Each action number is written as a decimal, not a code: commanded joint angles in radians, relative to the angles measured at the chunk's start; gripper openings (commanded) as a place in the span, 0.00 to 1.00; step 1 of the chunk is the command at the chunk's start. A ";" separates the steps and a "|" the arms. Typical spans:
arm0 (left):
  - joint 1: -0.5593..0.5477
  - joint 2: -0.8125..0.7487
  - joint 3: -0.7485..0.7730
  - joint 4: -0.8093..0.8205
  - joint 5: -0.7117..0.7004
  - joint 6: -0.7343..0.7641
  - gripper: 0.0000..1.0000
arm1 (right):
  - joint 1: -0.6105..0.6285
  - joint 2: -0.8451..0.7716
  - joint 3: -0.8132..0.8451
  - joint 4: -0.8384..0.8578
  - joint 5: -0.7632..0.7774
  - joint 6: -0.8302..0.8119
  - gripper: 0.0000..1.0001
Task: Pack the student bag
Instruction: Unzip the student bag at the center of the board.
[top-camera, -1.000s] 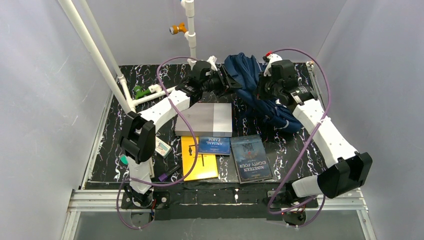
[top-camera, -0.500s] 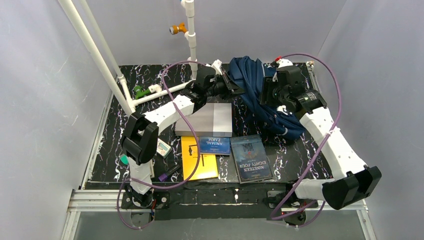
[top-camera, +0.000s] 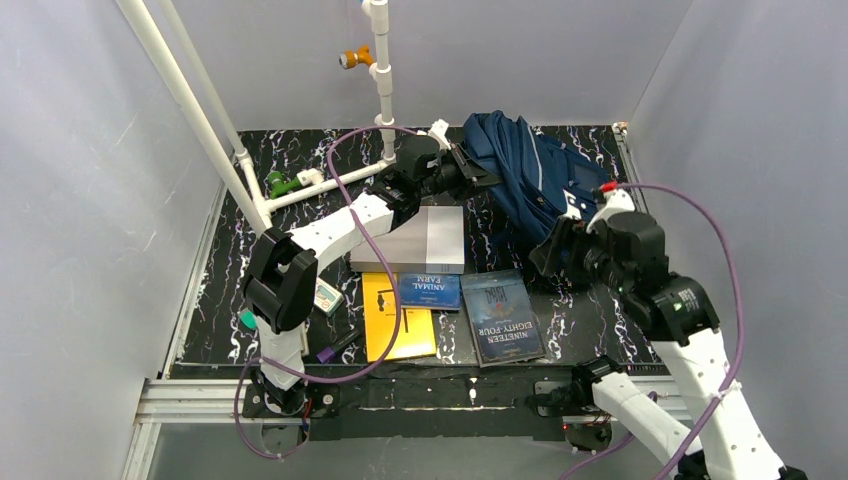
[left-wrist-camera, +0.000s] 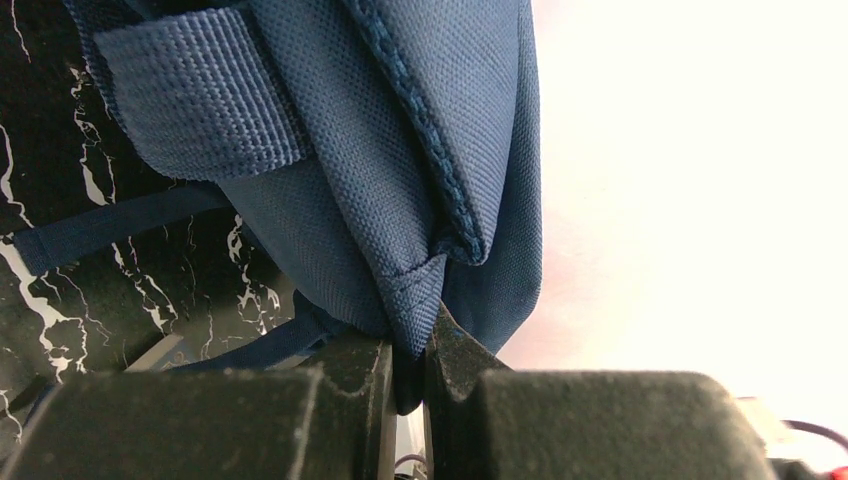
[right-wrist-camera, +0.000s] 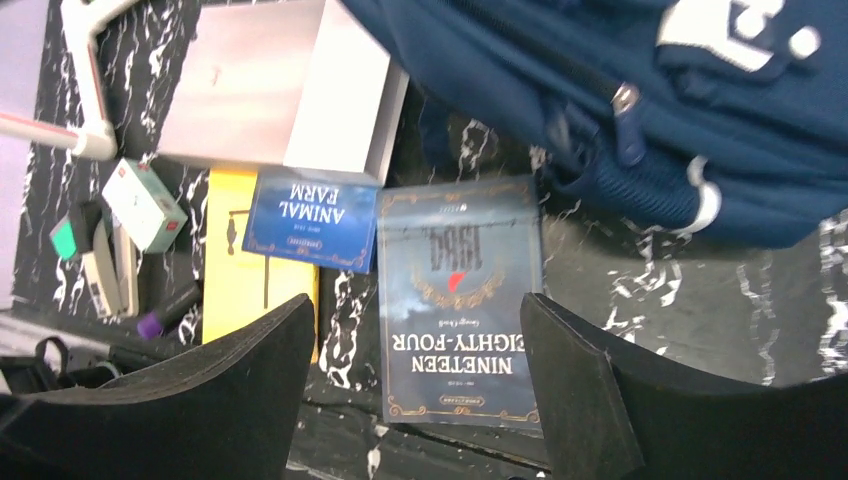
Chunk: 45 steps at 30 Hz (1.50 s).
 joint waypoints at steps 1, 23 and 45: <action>-0.004 -0.107 0.072 0.122 0.027 -0.064 0.00 | -0.002 -0.068 -0.183 0.189 -0.126 0.063 0.81; -0.023 -0.161 0.020 0.135 0.032 -0.104 0.00 | -0.002 -0.027 -0.520 0.607 0.147 0.194 0.45; -0.060 -0.158 0.033 0.138 0.038 -0.138 0.00 | -0.002 -0.102 -0.725 0.947 0.247 0.167 0.47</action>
